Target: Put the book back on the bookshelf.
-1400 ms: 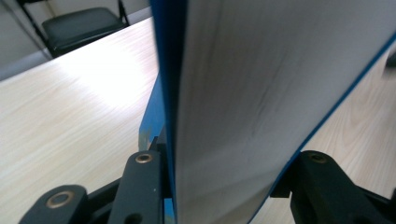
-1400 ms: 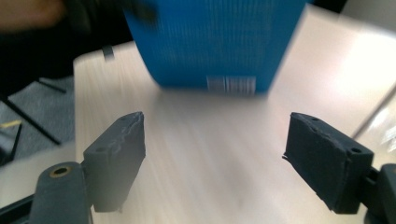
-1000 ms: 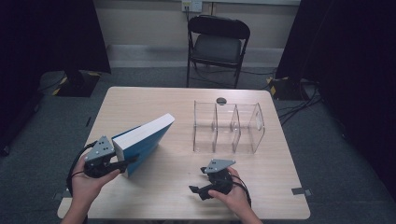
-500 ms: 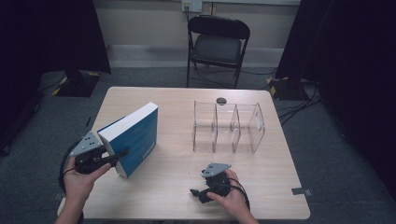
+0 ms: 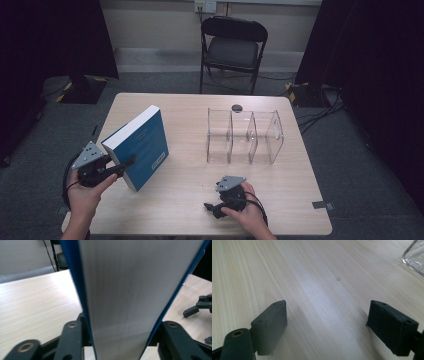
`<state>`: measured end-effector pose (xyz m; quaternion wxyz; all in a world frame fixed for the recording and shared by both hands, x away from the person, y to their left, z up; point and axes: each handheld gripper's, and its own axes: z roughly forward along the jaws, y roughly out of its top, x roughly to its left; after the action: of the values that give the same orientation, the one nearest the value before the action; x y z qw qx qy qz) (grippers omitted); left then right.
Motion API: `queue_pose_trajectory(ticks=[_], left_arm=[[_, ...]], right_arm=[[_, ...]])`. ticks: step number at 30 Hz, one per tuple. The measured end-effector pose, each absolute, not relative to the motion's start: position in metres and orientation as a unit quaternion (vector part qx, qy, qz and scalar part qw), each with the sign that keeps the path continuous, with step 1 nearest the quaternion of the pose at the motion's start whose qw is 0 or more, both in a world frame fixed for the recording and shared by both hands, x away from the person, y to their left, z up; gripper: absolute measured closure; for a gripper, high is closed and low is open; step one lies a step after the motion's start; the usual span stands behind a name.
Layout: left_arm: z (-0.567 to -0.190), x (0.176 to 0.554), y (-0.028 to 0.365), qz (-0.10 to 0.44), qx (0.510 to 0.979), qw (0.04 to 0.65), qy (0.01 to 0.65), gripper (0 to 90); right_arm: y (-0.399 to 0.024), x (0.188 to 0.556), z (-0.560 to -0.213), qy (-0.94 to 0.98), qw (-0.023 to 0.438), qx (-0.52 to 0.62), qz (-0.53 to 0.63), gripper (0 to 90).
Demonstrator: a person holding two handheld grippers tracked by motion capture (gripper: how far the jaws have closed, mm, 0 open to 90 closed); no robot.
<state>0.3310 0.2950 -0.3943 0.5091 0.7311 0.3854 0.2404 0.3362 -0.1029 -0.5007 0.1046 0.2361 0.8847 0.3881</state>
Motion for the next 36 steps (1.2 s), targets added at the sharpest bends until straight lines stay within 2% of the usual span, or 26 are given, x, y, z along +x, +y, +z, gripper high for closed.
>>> queue_pose_trajectory(ticks=[10, 16, 19, 32, 36], left_arm=[[-0.3974, 0.3354, 0.2866, 0.258, 0.731, 0.507, 0.376, 47.9], [-0.3978, 0.3371, 0.2867, 0.266, 0.731, 0.512, 0.366, 50.8], [-0.3965, 0.3370, 0.2868, 0.258, 0.733, 0.508, 0.371, 55.4], [-0.3927, 0.3366, 0.2861, 0.252, 0.742, 0.497, 0.373, 59.8], [-0.3931, 0.3346, 0.2850, 0.235, 0.745, 0.506, 0.365, 61.2]], right_arm=[[-0.1029, 0.3361, -0.5008, 0.885, 0.105, 0.236, 0.388, 15.0], [-0.1029, 0.3361, -0.5008, 0.885, 0.104, 0.236, 0.388, 15.0], [-0.1029, 0.3361, -0.5008, 0.885, 0.105, 0.236, 0.388, 15.0], [-0.1029, 0.3360, -0.5008, 0.885, 0.105, 0.236, 0.388, 15.0], [-0.1031, 0.3362, -0.5008, 0.885, 0.104, 0.236, 0.388, 15.1]])
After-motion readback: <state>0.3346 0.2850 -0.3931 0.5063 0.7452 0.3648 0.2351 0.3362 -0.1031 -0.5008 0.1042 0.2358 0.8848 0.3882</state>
